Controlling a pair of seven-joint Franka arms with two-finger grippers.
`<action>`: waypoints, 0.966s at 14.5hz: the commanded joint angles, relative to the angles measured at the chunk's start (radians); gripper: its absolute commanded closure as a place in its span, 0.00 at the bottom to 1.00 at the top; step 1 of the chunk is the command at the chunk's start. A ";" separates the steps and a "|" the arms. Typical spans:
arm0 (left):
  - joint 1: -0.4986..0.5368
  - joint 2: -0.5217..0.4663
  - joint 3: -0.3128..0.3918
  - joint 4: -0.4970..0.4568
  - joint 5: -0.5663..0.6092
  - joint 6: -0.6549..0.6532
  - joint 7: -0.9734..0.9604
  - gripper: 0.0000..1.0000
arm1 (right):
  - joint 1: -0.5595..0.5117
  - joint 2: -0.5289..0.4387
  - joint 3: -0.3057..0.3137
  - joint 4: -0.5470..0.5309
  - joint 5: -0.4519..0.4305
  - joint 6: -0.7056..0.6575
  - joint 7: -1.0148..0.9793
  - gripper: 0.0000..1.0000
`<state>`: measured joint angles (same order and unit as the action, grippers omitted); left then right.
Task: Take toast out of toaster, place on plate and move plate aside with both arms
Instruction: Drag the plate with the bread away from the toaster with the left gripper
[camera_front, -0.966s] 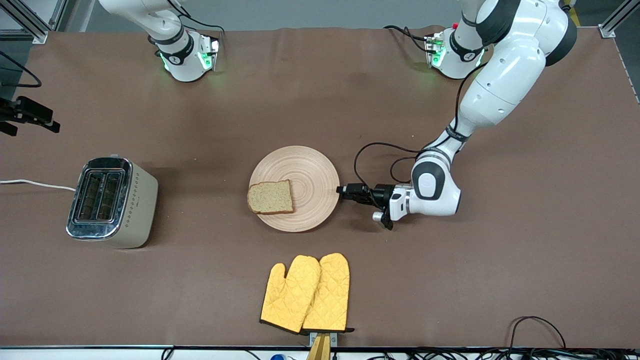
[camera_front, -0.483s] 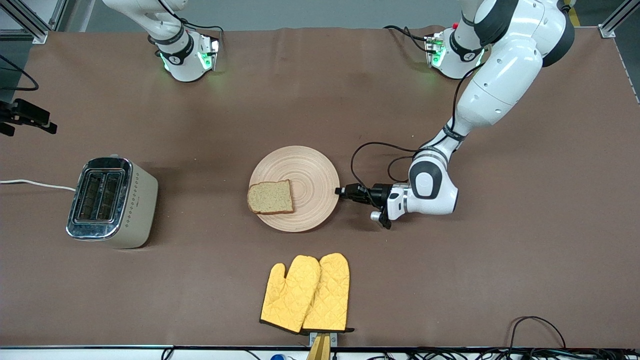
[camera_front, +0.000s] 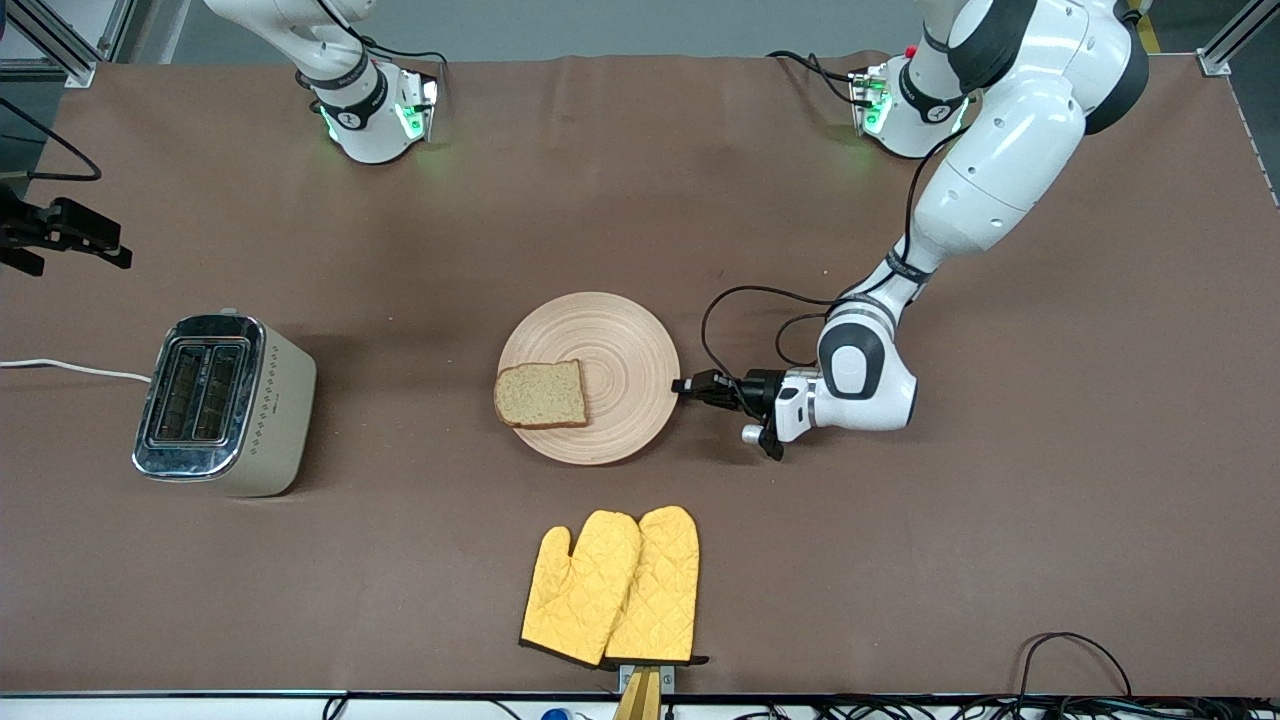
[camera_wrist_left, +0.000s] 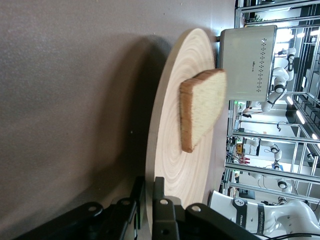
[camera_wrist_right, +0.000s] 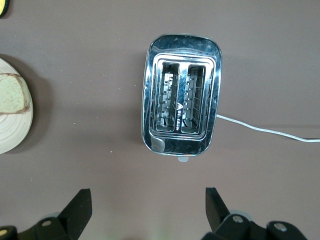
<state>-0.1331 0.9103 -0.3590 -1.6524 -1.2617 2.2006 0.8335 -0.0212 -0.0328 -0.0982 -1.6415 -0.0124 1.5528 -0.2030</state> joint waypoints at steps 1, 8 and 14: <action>0.021 -0.037 -0.005 -0.003 -0.022 -0.013 0.026 1.00 | 0.003 -0.009 0.003 0.011 -0.026 0.000 0.014 0.00; 0.269 -0.129 -0.001 -0.004 0.028 -0.278 0.015 1.00 | 0.030 -0.009 0.009 0.026 -0.012 -0.025 0.108 0.00; 0.610 -0.130 -0.003 0.052 0.367 -0.450 -0.007 1.00 | 0.030 -0.007 0.009 0.025 -0.012 -0.031 0.108 0.00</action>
<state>0.3827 0.7970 -0.3482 -1.6201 -0.9821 1.8065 0.8309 0.0085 -0.0333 -0.0905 -1.6144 -0.0168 1.5316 -0.1129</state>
